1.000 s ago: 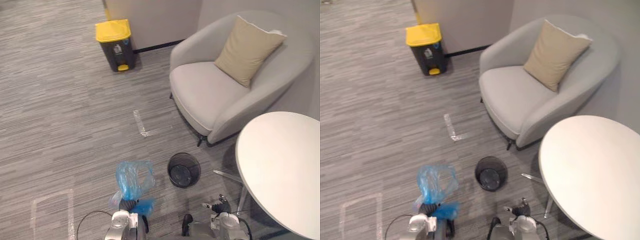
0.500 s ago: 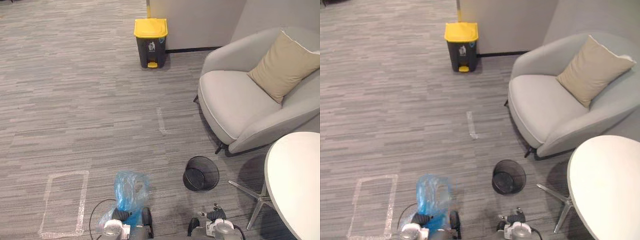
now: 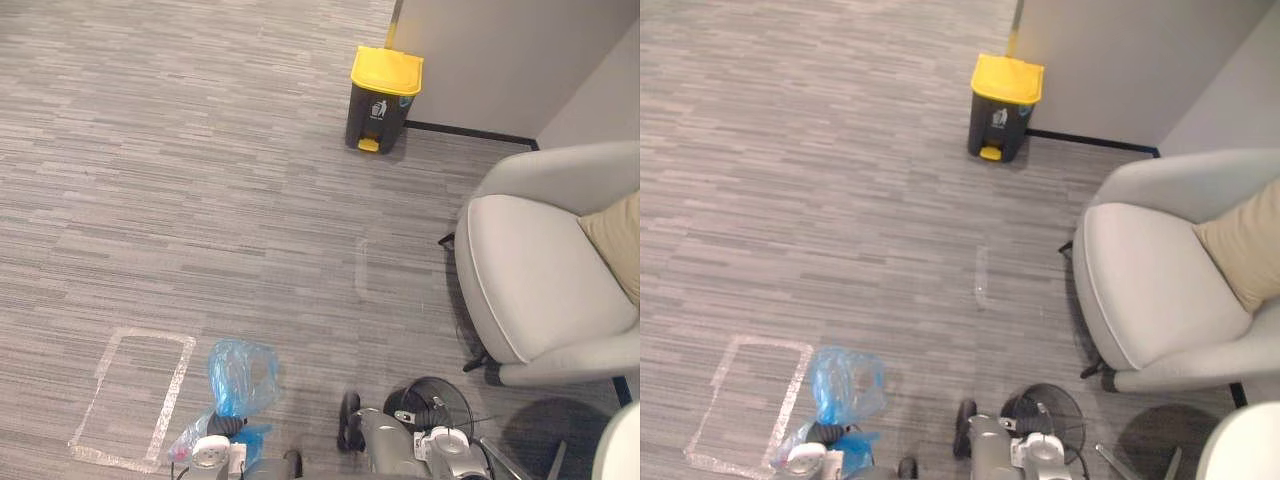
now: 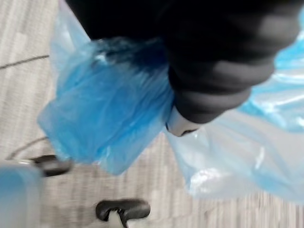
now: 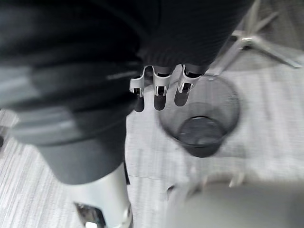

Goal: Gather rubbish on tea table into small bin, then transfer packed bag to large trash can.

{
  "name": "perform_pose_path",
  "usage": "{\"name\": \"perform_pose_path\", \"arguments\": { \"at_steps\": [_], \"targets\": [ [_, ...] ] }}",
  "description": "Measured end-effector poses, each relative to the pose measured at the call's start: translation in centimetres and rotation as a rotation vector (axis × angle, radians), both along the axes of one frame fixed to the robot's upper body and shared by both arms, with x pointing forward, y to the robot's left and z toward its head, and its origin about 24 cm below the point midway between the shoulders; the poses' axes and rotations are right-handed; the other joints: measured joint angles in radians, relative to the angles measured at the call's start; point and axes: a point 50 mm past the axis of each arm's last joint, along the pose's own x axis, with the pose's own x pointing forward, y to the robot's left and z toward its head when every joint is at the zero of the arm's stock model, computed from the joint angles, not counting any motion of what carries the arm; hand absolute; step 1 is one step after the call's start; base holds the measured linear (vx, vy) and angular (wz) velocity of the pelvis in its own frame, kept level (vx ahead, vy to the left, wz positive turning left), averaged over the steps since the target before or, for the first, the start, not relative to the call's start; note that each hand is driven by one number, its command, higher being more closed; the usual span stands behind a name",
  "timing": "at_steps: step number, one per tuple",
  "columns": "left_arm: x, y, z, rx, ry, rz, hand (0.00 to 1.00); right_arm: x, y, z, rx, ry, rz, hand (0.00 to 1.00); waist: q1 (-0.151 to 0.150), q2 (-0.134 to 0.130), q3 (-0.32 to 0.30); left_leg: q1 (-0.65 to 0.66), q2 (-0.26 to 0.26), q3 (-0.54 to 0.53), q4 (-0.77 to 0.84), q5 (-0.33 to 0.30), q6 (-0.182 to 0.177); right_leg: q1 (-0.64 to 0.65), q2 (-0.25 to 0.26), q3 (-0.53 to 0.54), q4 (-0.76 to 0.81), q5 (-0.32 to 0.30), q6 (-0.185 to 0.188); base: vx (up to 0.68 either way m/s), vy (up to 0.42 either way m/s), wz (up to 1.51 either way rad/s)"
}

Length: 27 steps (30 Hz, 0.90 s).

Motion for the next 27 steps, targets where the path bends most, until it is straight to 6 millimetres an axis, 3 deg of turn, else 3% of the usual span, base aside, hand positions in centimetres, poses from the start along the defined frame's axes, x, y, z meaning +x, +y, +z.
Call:
{"name": "perform_pose_path", "arguments": {
  "at_steps": [2, 4, 5, 6, 7, 9, 11, 13, 15, 17, 19, 22, 24, 27],
  "targets": [
    [0.5, -0.6, 0.1, -0.023, -0.02, 0.015, 1.0, 0.7, 0.1, 0.5, 0.005, -0.038, -0.009, 0.0, 0.003, 0.021, 0.008, -0.046, 0.02, 0.019, 0.127, 0.008, -0.052, 0.044, 0.012, -0.032, -0.012, -0.045, -0.029, 0.66, -0.145, 0.38],
    [0.4, -1.5, 0.0, -0.056, -0.022, 0.039, 1.0, 0.5, 0.5, 0.3, 0.014, -0.034, 0.005, 0.0, 0.002, 0.023, 0.01, -0.132, 0.041, 0.114, 0.438, 0.07, -0.129, 0.158, 0.026, -0.027, -0.062, -0.083, -0.022, 0.58, -0.103, 0.14],
    [0.2, -1.9, -0.1, -0.072, -0.024, 0.054, 1.0, 0.8, 0.9, 0.6, 0.019, -0.054, 0.014, 0.0, 0.017, 0.022, 0.014, -0.19, 0.089, 0.179, 0.625, 0.059, -0.11, 0.234, 0.034, -0.011, -0.09, -0.108, -0.026, 0.54, -0.044, -0.17],
    [0.5, -2.4, 0.1, -0.085, -0.042, 0.055, 1.0, 0.9, 1.3, 0.7, 0.029, -0.071, 0.009, 0.0, 0.026, 0.021, 0.021, -0.256, 0.145, 0.263, 0.754, 0.01, -0.068, 0.303, 0.039, 0.003, -0.11, -0.125, -0.036, 0.63, -0.045, -0.27],
    [0.8, -2.6, 0.2, -0.091, -0.055, 0.053, 1.0, 1.1, 1.4, 0.9, 0.033, -0.086, 0.009, 0.0, 0.035, 0.018, 0.022, -0.296, 0.166, 0.29, 0.774, -0.007, -0.051, 0.327, 0.038, 0.011, -0.12, -0.127, -0.036, 0.42, -0.003, -0.35],
    [1.9, -3.2, 0.8, -0.111, -0.096, 0.046, 1.0, 2.1, 1.5, 1.4, 0.04, -0.12, -0.004, 0.0, 0.058, 0.009, 0.027, -0.418, 0.194, 0.332, 0.68, -0.042, -0.044, 0.374, 0.016, 0.045, -0.143, -0.139, -0.022, 0.38, 0.05, -0.45],
    [2.4, -3.4, 1.0, -0.116, -0.11, 0.041, 1.0, 2.2, 1.4, 1.4, 0.041, -0.124, -0.015, 0.0, 0.061, 0.008, 0.031, -0.474, 0.188, 0.324, 0.537, -0.03, -0.052, 0.416, -0.016, 0.065, -0.151, -0.174, 0.016, 0.39, 0.133, -0.35],
    [2.4, -3.8, 1.0, -0.129, -0.111, 0.037, 1.0, 1.9, 0.9, 1.3, 0.027, -0.115, -0.035, 0.0, 0.063, 0.018, 0.032, -0.494, 0.165, 0.268, 0.298, 0.076, -0.065, 0.461, -0.044, 0.094, -0.152, -0.228, 0.072, 0.44, 0.275, -0.4],
    [2.0, -4.1, 0.7, -0.14, -0.098, 0.042, 1.0, 1.0, 0.6, 0.8, 0.023, -0.076, -0.041, 0.0, 0.076, 0.043, 0.022, -0.468, 0.159, 0.234, 0.205, 0.261, -0.073, 0.486, -0.056, 0.147, -0.145, -0.278, 0.122, 0.41, 0.336, -0.54],
    [2.6, -3.1, 1.0, -0.111, -0.113, 0.035, 1.0, -0.1, 2.2, 0.1, 0.068, -0.031, -0.038, 0.0, 0.08, -0.015, 0.006, -0.468, 0.105, 0.269, 0.226, 0.188, -0.054, 0.467, -0.119, 0.184, -0.124, -0.277, 0.121, 0.42, 0.287, -0.38],
    [2.2, -2.9, 0.9, -0.106, -0.099, 0.04, 1.0, -0.1, 2.9, 0.0, 0.085, -0.025, -0.037, 0.0, 0.102, -0.023, 0.007, -0.434, 0.103, 0.325, 0.275, 0.126, -0.027, 0.428, -0.149, 0.235, 0.017, -0.277, 0.129, 0.43, 0.261, -0.66],
    [1.4, -2.6, 0.5, -0.092, -0.07, 0.036, 1.0, -0.5, 3.3, -0.2, 0.088, -0.01, -0.012, 0.0, 0.09, -0.015, 0.012, -0.28, 0.094, 0.384, 0.249, 0.056, 0.005, 0.254, -0.177, 0.266, 0.478, -0.239, 0.227, 0.37, 0.203, -0.54],
    [1.2, -2.5, 0.3, -0.08, -0.053, 0.045, 1.0, 0.1, 3.4, 0.0, 0.084, -0.028, 0.001, 0.0, 0.082, -0.015, 0.012, -0.206, 0.08, 0.388, 0.196, 0.045, 0.008, 0.155, -0.17, 0.229, 0.621, -0.274, 0.201, 0.47, 0.147, -0.08],
    [0.8, -2.4, 0.0, -0.08, -0.024, 0.052, 1.0, 0.6, 3.0, 0.2, 0.07, -0.044, 0.012, 0.0, 0.07, 0.0, 0.022, -0.071, 0.083, 0.393, 0.083, 0.045, 0.009, 0.063, -0.16, 0.066, 0.545, -0.314, 0.137, 0.41, 0.021, -0.01]
  ]
}}
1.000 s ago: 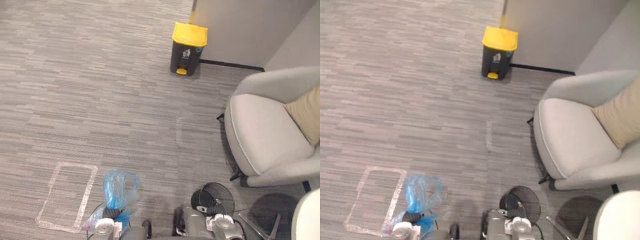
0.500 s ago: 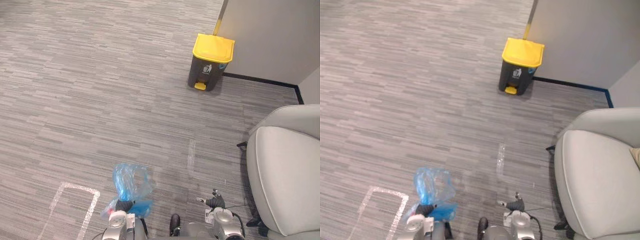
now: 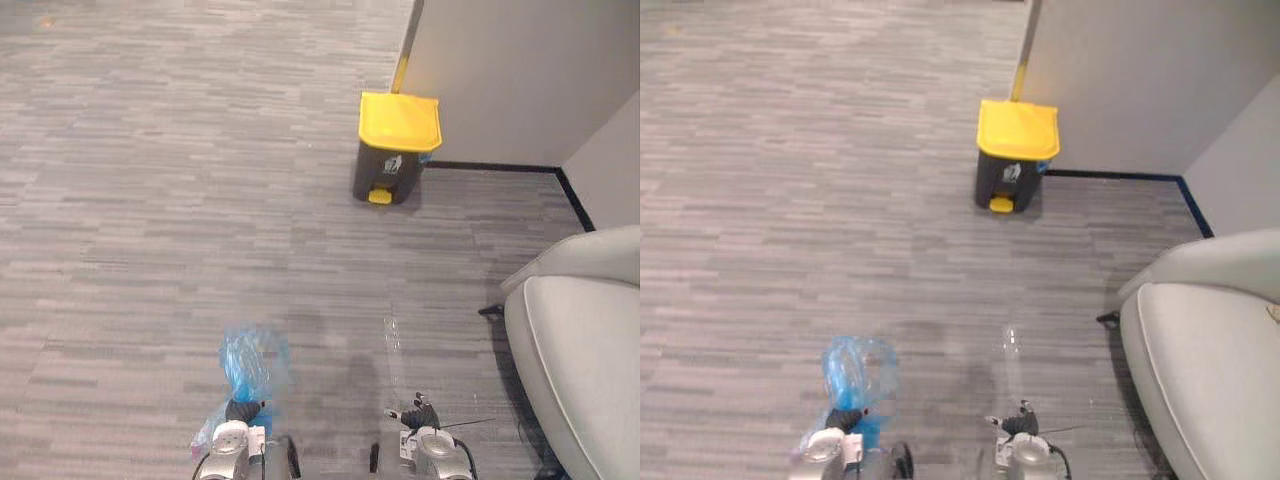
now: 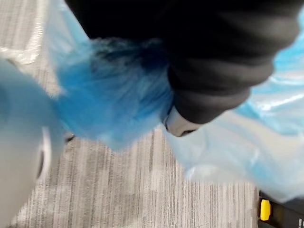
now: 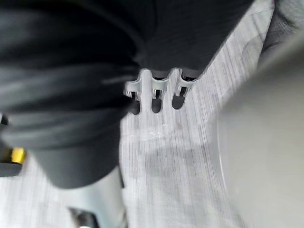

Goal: Gather rubbish on tea table into small bin, then transfer packed bag to large trash can.

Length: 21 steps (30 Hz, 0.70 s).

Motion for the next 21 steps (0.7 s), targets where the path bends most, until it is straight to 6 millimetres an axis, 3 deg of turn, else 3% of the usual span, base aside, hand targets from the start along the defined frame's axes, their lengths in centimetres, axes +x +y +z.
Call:
{"name": "perform_pose_path", "arguments": {
  "at_steps": [2, 4, 5, 8, 11, 12, 14, 15, 18, 19, 20, 21],
  "targets": [
    [-0.1, 0.6, 0.0, 0.016, 0.011, -0.004, 1.0, 0.7, -0.1, 0.2, -0.006, -0.011, 0.009, 0.0, -0.015, 0.003, 0.002, 0.059, 0.014, 0.002, -0.056, 0.0, -0.001, -0.057, 0.037, -0.076, -0.243, 0.043, -0.033, 0.46, -0.1, 0.15],
    [-0.1, 1.2, 0.0, 0.04, 0.014, -0.023, 1.0, 0.6, -0.4, 0.2, -0.014, -0.007, 0.009, 0.0, -0.032, -0.017, 0.006, 0.106, 0.003, -0.016, -0.08, -0.018, -0.04, -0.069, 0.067, -0.078, -0.493, 0.216, -0.055, 0.51, -0.154, 0.34],
    [-0.3, 1.1, -0.2, 0.038, 0.031, -0.026, 1.0, 0.6, -1.6, 0.2, -0.043, 0.002, 0.01, 0.0, -0.035, 0.004, 0.014, 0.136, 0.023, -0.051, -0.076, -0.032, -0.064, -0.051, 0.094, -0.062, -0.472, 0.297, -0.113, 0.5, -0.148, 0.12],
    [-0.2, 0.4, -0.3, 0.019, 0.031, -0.026, 1.0, 0.4, -2.7, 0.2, -0.067, 0.015, 0.0, 0.0, -0.034, 0.037, 0.011, 0.098, 0.062, -0.109, 0.046, -0.003, -0.113, -0.042, 0.106, -0.08, -0.426, 0.208, -0.129, 0.48, -0.198, 0.07],
    [0.2, -0.7, -0.1, -0.023, 0.004, -0.003, 1.0, -0.4, -2.4, -0.1, -0.058, 0.034, -0.005, 0.0, -0.036, 0.041, 0.018, -0.053, 0.144, -0.157, 0.512, 0.095, -0.157, 0.125, 0.132, -0.099, -0.494, 0.15, -0.142, 0.42, -0.156, 0.11],
    [0.4, -1.3, 0.1, -0.041, -0.018, -0.002, 1.0, -0.4, -2.0, 0.0, -0.05, 0.023, -0.004, 0.0, -0.025, 0.038, 0.019, -0.12, 0.176, -0.142, 0.668, 0.046, -0.132, 0.188, 0.14, -0.092, -0.526, 0.132, -0.145, 0.46, -0.09, -0.11],
    [0.6, -1.9, 0.3, -0.06, -0.036, -0.004, 1.0, -0.4, -1.4, 0.0, -0.031, 0.011, -0.009, 0.0, -0.016, 0.028, 0.019, -0.217, 0.191, -0.115, 0.73, -0.002, -0.109, 0.251, 0.143, -0.077, -0.56, 0.108, -0.144, 0.37, -0.019, -0.25],
    [0.9, -2.0, 0.5, -0.064, -0.049, -0.005, 1.0, -0.2, -1.3, 0.1, -0.025, 0.004, -0.013, 0.0, -0.014, 0.028, 0.018, -0.254, 0.192, -0.103, 0.702, -0.016, -0.1, 0.271, 0.142, -0.072, -0.572, 0.109, -0.138, 0.32, 0.042, -0.38],
    [1.5, -2.0, 0.9, -0.07, -0.078, -0.01, 1.0, 0.1, -0.9, 0.3, -0.008, -0.018, -0.041, 0.0, 0.005, 0.022, 0.022, -0.333, 0.158, -0.082, 0.419, -0.021, -0.088, 0.327, 0.122, -0.023, -0.61, 0.098, -0.103, 0.33, 0.139, -0.44],
    [1.6, -2.1, 0.9, -0.073, -0.078, -0.012, 1.0, 0.0, -0.9, 0.3, -0.007, -0.014, -0.05, 0.0, 0.011, 0.018, 0.023, -0.342, 0.124, -0.103, 0.272, 0.014, -0.082, 0.349, 0.107, -0.007, -0.622, 0.086, -0.076, 0.37, 0.23, -0.37],
    [1.3, -2.3, 0.8, -0.079, -0.071, -0.013, 1.0, -0.6, -1.3, 0.0, -0.014, 0.003, -0.057, 0.0, 0.011, 0.035, 0.01, -0.332, 0.096, -0.137, 0.129, 0.087, -0.092, 0.359, 0.101, 0.008, -0.628, 0.072, -0.049, 0.36, 0.25, -0.47],
    [1.3, -2.4, 0.7, -0.079, -0.071, -0.013, 1.0, -1.1, -1.8, -0.2, -0.027, 0.024, -0.057, 0.0, 0.016, 0.04, 0.008, -0.318, 0.081, -0.163, 0.103, 0.196, -0.093, 0.368, 0.104, 0.037, -0.631, 0.059, -0.025, 0.37, 0.282, -0.4]
  ]
}}
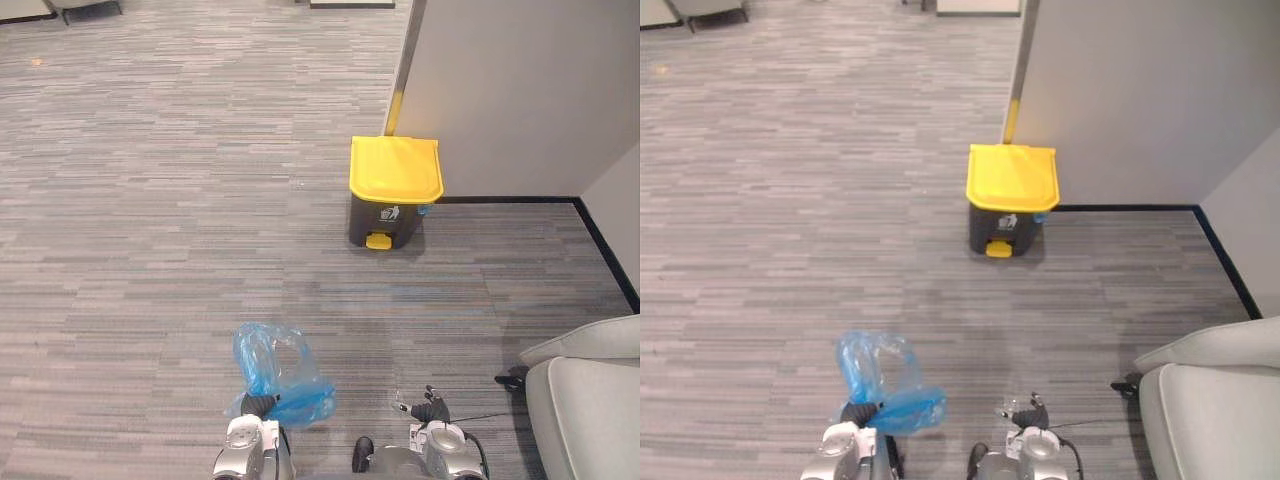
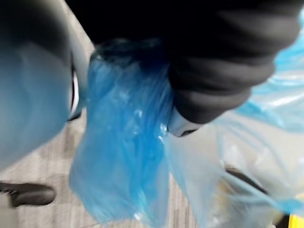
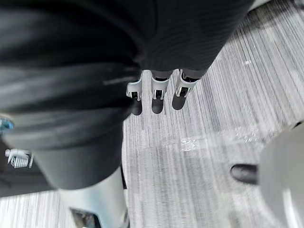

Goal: Gather rubbish on tea table into small bin, then transfer packed bag to large trash can.

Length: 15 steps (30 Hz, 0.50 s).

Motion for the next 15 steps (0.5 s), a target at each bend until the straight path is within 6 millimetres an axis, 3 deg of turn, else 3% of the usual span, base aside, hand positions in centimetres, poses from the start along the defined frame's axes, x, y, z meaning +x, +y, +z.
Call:
{"name": "perform_pose_path", "arguments": {
  "at_steps": [2, 3, 5, 7, 8, 10, 13, 15],
  "targets": [
    [0.1, 0.9, 0.0, 0.026, 0.0, -0.004, 1.0, -1.0, 1.1, -0.7, 0.03, 0.049, 0.007, 0.0, -0.001, -0.063, -0.03, 0.015, -0.062, 0.041, 0.0, -0.052, 0.035, 0.015, -0.068, 0.041, -0.014, -0.01, 0.026, 0.45, 0.282, -0.23],
    [-0.1, 1.1, -0.2, 0.033, 0.015, -0.007, 1.0, -1.6, 1.3, -0.9, 0.036, 0.064, 0.005, 0.0, 0.002, -0.075, -0.036, 0.026, -0.078, 0.059, 0.012, -0.085, 0.044, 0.01, -0.092, 0.054, 0.01, -0.008, 0.031, 0.43, 0.232, -0.24],
    [-0.5, 1.2, -0.4, 0.036, 0.034, -0.011, 1.0, -1.4, 1.3, -0.8, 0.034, 0.058, 0.01, 0.0, 0.008, -0.072, -0.034, 0.086, -0.095, 0.1, 0.006, -0.132, 0.061, -0.039, -0.119, 0.097, 0.163, -0.001, 0.041, 0.37, 0.246, -0.53],
    [-0.8, 1.5, -0.6, 0.048, 0.051, -0.02, 1.0, -1.0, 1.4, -0.6, 0.034, 0.038, 0.013, 0.0, 0.007, -0.067, -0.032, 0.155, -0.107, 0.13, -0.016, -0.157, 0.078, -0.146, -0.14, 0.132, 0.432, 0.03, 0.077, 0.39, 0.23, -0.3],
    [-1.0, 1.9, -0.7, 0.066, 0.067, -0.037, 1.0, -0.8, 1.4, -0.5, 0.033, 0.029, 0.016, 0.0, -0.004, -0.063, -0.03, 0.207, -0.115, 0.125, -0.04, -0.167, 0.092, -0.203, -0.142, 0.125, 0.591, 0.011, 0.08, 0.37, 0.131, 0.11],
    [-1.2, 2.3, -0.8, 0.079, 0.081, -0.036, 1.0, -0.4, 1.4, -0.4, 0.033, 0.021, 0.022, 0.0, -0.005, -0.055, -0.025, 0.285, -0.113, 0.112, -0.1, -0.169, 0.093, -0.27, -0.123, 0.06, 0.701, -0.037, 0.046, 0.36, 0.066, 0.14],
    [-1.7, 2.7, -1.0, 0.087, 0.099, -0.032, 1.0, 0.5, 0.9, 0.0, 0.018, -0.008, 0.031, 0.0, -0.021, -0.038, -0.015, 0.36, -0.091, 0.097, -0.158, -0.173, 0.085, -0.357, -0.077, -0.03, 0.633, -0.081, -0.002, 0.39, -0.059, 0.23],
    [-1.7, 2.8, -1.0, 0.089, 0.101, -0.033, 1.0, 1.2, 0.4, 0.3, 0.001, -0.025, 0.037, 0.0, -0.036, -0.024, -0.006, 0.4, -0.066, 0.089, -0.176, -0.173, 0.085, -0.413, -0.038, -0.065, 0.423, -0.043, -0.015, 0.36, -0.143, 0.3]
  ]
}}
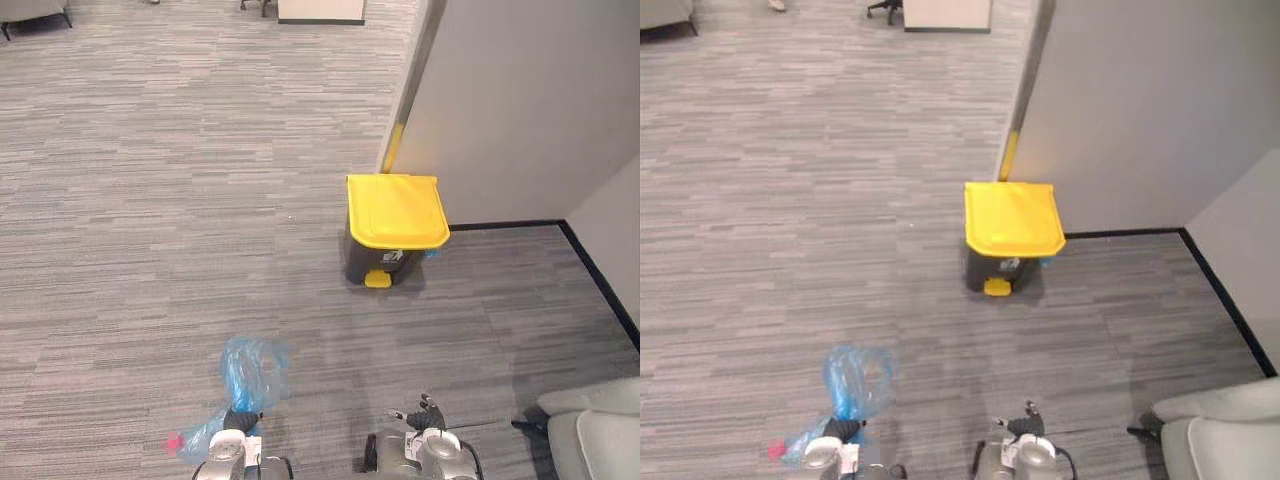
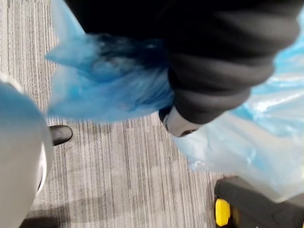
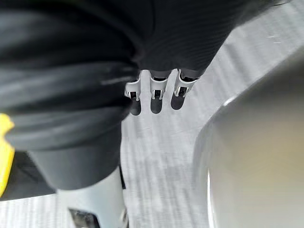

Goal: Gather rubbish on tea table into small bin, then transfer packed bag to large trash can.

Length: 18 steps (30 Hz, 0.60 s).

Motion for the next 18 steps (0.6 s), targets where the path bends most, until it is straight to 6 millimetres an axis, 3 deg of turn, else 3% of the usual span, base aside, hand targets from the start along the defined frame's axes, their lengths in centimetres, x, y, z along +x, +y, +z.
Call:
{"name": "perform_pose_path", "arguments": {
  "at_steps": [1, 2, 3, 4, 6, 7, 9, 10, 12, 13, 16, 17, 18],
  "targets": [
    [-0.1, 0.1, 0.0, 0.002, 0.002, -0.001, 1.0, -0.1, -0.1, 0.0, -0.003, 0.004, 0.0, 0.0, -0.004, -0.002, -0.001, 0.014, 0.001, -0.01, -0.008, -0.001, -0.002, -0.005, 0.009, 0.003, -0.101, 0.05, 0.001, 0.4, -0.186, 0.47],
    [-0.2, 0.4, -0.1, 0.01, 0.01, -0.002, 1.0, -0.8, -0.3, -0.3, -0.005, 0.027, -0.004, 0.0, -0.013, -0.027, -0.007, 0.043, -0.021, -0.034, -0.019, -0.014, -0.028, 0.013, 0.013, 0.016, -0.231, 0.232, -0.041, 0.43, -0.184, 0.35],
    [-0.5, -0.2, -0.4, -0.006, 0.03, -0.005, 1.0, -0.8, -1.2, -0.3, -0.028, 0.032, -0.006, 0.0, -0.012, 0.019, -0.003, 0.064, 0.018, -0.056, -0.027, -0.022, -0.044, 0.03, 0.045, 0.005, -0.206, 0.221, -0.074, 0.43, -0.186, 0.17],
    [-0.5, -0.5, -0.4, -0.013, 0.029, -0.006, 1.0, -0.6, -1.7, -0.2, -0.042, 0.029, -0.006, 0.0, -0.008, 0.03, -0.008, 0.063, 0.029, -0.064, -0.017, -0.015, -0.054, 0.029, 0.055, 0.004, -0.201, 0.197, -0.082, 0.39, -0.19, -0.1],
    [-0.2, -0.8, -0.3, -0.022, 0.019, -0.003, 1.0, -0.7, -1.9, -0.2, -0.038, 0.036, -0.025, 0.0, -0.014, 0.036, -0.006, 0.05, 0.053, -0.081, 0.054, 0.016, -0.104, 0.053, 0.066, -0.012, -0.19, 0.15, -0.098, 0.36, -0.215, 0.02],
    [-0.1, -0.9, -0.3, -0.026, 0.015, -0.004, 1.0, -1.0, -1.9, -0.3, -0.032, 0.039, -0.038, 0.0, -0.015, 0.036, -0.005, 0.03, 0.066, -0.082, 0.124, 0.021, -0.113, 0.082, 0.072, -0.021, -0.206, 0.146, -0.104, 0.36, -0.209, 0.18],
    [0.1, -1.7, -0.2, -0.051, 0.003, 0.005, 1.0, -1.7, -1.9, -0.5, -0.032, 0.055, -0.04, 0.0, -0.014, 0.033, -0.004, -0.033, 0.099, -0.089, 0.331, 0.054, -0.168, 0.172, 0.085, -0.027, -0.267, 0.137, -0.111, 0.35, -0.157, 0.14],
    [0.3, -2.6, -0.1, -0.08, -0.013, 0.017, 1.0, -1.9, -1.4, -0.7, -0.025, 0.062, -0.027, 0.0, -0.007, 0.03, -0.003, -0.117, 0.134, -0.092, 0.551, 0.039, -0.165, 0.239, 0.092, -0.026, -0.318, 0.129, -0.116, 0.26, -0.069, -0.08],
    [0.6, -3.3, 0.1, -0.104, -0.034, 0.024, 1.0, -1.9, -0.8, -0.7, -0.01, 0.062, -0.026, 0.0, 0.005, 0.025, -0.006, -0.198, 0.163, -0.041, 0.654, -0.024, -0.127, 0.296, 0.102, -0.014, -0.357, 0.128, -0.118, 0.22, -0.001, -0.26],
    [0.7, -3.4, 0.2, -0.106, -0.043, 0.023, 1.0, -1.7, -0.4, -0.7, 0.003, 0.055, -0.027, 0.0, 0.01, 0.019, -0.008, -0.234, 0.164, -0.012, 0.626, -0.048, -0.104, 0.317, 0.101, 0.001, -0.375, 0.129, -0.117, 0.21, 0.029, -0.39],
    [1.1, -3.2, 0.5, -0.106, -0.06, 0.028, 1.0, -1.5, 0.3, -0.6, 0.023, 0.037, -0.042, 0.0, 0.022, 0.009, -0.007, -0.3, 0.129, -0.004, 0.399, -0.052, -0.089, 0.347, 0.082, 0.057, -0.396, 0.123, -0.086, 0.22, 0.151, -0.53],
    [1.1, -3.3, 0.5, -0.107, -0.059, 0.028, 1.0, -1.7, 0.2, -0.6, 0.023, 0.043, -0.05, 0.0, 0.022, 0.006, -0.01, -0.305, 0.102, -0.026, 0.301, -0.031, -0.079, 0.349, 0.07, 0.074, -0.396, 0.115, -0.064, 0.15, 0.184, -0.42],
    [0.9, -3.5, 0.4, -0.113, -0.053, 0.028, 1.0, -1.9, 0.0, -0.7, 0.015, 0.048, -0.053, 0.0, 0.023, 0.02, -0.019, -0.3, 0.082, -0.058, 0.203, 0.02, -0.081, 0.344, 0.07, 0.094, -0.396, 0.107, -0.043, 0.18, 0.269, -0.66]
  ]
}}
